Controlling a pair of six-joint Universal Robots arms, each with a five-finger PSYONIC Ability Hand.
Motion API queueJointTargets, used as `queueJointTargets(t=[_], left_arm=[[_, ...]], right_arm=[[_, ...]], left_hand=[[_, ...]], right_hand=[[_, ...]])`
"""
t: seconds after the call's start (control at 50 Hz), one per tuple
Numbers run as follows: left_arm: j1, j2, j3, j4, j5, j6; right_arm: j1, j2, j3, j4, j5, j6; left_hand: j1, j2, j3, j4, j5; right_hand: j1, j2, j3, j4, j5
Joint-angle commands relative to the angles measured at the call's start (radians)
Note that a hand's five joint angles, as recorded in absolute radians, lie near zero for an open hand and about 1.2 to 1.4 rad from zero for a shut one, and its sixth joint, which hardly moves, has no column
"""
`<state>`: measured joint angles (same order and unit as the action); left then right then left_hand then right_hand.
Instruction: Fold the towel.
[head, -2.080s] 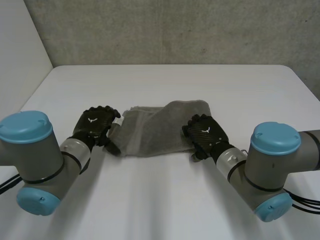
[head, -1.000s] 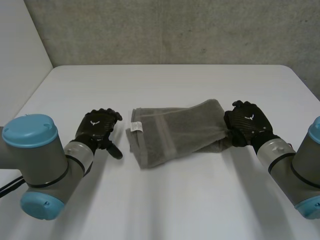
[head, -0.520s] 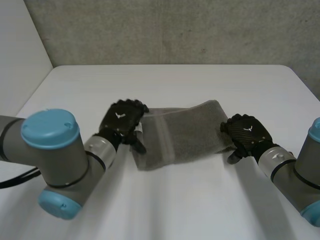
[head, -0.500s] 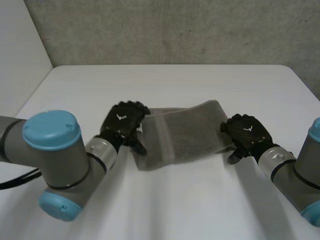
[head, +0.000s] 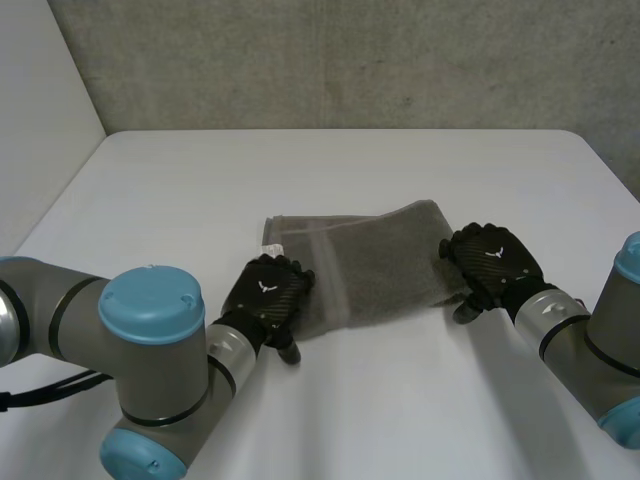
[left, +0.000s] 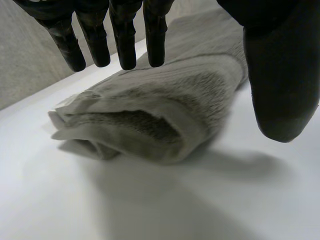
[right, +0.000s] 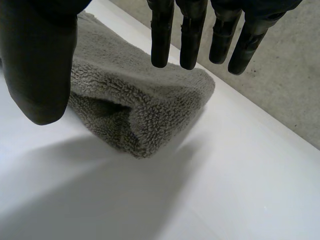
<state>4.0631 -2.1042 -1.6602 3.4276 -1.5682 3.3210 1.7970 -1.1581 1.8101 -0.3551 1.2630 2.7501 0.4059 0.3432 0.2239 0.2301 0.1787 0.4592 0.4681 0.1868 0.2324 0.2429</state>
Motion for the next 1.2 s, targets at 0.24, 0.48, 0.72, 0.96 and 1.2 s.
queueJointTargets(t=[0.24,0.48,0.72,0.96,1.2], left_arm=[[0.007,-0.054,0.02,0.079,-0.015,0.146],[0.005,-0.089,0.042,0.079,-0.007,0.144],[0.022,-0.077,0.117,0.07,-0.006,0.144],[0.039,-0.094,0.243,0.079,-0.006,0.149],[0.043,-0.181,0.505,0.209,0.085,0.275]], right_arm=[[0.004,0.034,-0.02,-0.002,0.003,-0.02],[-0.001,0.04,-0.029,-0.005,0.004,-0.02],[0.005,0.132,-0.098,-0.031,0.007,-0.012],[0.007,0.149,-0.112,-0.088,0.016,-0.001],[0.007,0.123,-0.104,-0.088,0.026,0.04]], left_hand=[[0.113,0.176,-0.049,-0.056,0.166],[0.761,0.824,-0.049,-0.056,0.814],[0.741,0.804,-0.049,-0.056,0.794],[0.495,0.557,-0.049,-0.056,0.547],[0.99,1.052,-0.049,-0.056,1.042]], right_hand=[[-0.051,-0.06,-0.012,-0.058,-0.009],[-0.045,-0.054,-0.012,-0.058,-0.004],[0.373,0.365,-0.012,-0.058,0.415],[0.937,0.928,-0.012,-0.058,0.979],[0.937,0.928,-0.012,-0.058,0.979]])
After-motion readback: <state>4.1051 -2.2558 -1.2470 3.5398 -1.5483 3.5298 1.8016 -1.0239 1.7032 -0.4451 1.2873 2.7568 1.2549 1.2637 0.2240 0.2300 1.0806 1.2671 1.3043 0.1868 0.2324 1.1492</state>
